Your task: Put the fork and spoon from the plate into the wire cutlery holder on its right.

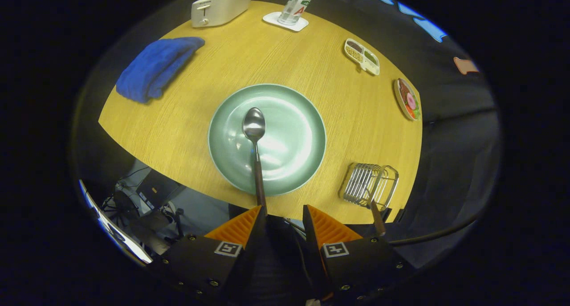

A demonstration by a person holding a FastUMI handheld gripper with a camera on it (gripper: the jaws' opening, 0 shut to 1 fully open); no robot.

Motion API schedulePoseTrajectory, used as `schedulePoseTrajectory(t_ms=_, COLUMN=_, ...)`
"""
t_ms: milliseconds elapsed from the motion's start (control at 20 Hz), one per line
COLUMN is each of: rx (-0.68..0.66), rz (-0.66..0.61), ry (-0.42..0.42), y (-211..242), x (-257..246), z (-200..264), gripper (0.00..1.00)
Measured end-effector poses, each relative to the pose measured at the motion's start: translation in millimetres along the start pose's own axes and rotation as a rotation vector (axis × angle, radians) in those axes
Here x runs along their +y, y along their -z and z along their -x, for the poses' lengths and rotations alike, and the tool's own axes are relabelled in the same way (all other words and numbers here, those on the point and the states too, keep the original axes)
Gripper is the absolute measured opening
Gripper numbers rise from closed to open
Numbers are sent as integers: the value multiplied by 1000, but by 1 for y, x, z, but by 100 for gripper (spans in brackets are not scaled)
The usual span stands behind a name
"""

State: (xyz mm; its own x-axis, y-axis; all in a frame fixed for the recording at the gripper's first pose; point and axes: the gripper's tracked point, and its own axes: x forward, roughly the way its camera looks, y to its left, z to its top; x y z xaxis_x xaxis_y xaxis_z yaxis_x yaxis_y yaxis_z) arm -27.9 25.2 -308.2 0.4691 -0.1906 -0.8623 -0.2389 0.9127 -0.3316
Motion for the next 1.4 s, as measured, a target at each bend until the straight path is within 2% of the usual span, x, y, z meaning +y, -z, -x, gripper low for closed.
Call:
schedulePoseTrajectory(t_ms=350, rx=91, rz=-17, ry=-56, y=17, x=23, z=-38, gripper=52)
schedulePoseTrajectory(t_ms=700, rx=111, rz=-21, ry=-75, y=20, x=33, z=-77, gripper=52)
schedulePoseTrajectory(t_ms=900, rx=113, rz=-18, ry=-93, y=20, x=36, z=-84, gripper=45)
schedulePoseTrajectory(t_ms=1000, rx=117, rz=-12, ry=-92, y=21, x=35, z=-87, gripper=21)
schedulePoseTrajectory(t_ms=1050, rx=118, rz=-8, ry=-73, y=21, x=32, z=-86, gripper=17)
schedulePoseTrajectory(t_ms=1150, rx=100, rz=-10, ry=-70, y=17, x=35, z=-83, gripper=17)
schedulePoseTrajectory(t_ms=1200, rx=95, rz=-21, ry=-63, y=16, x=34, z=-83, gripper=10)
schedulePoseTrajectory(t_ms=1300, rx=67, rz=-39, ry=-79, y=11, x=36, z=-81, gripper=10)
schedulePoseTrajectory(t_ms=1350, rx=56, rz=-50, ry=-83, y=9, x=37, z=-77, gripper=3)
schedulePoseTrajectory(t_ms=1400, rx=44, rz=-57, ry=-85, y=7, x=37, z=-75, gripper=3)
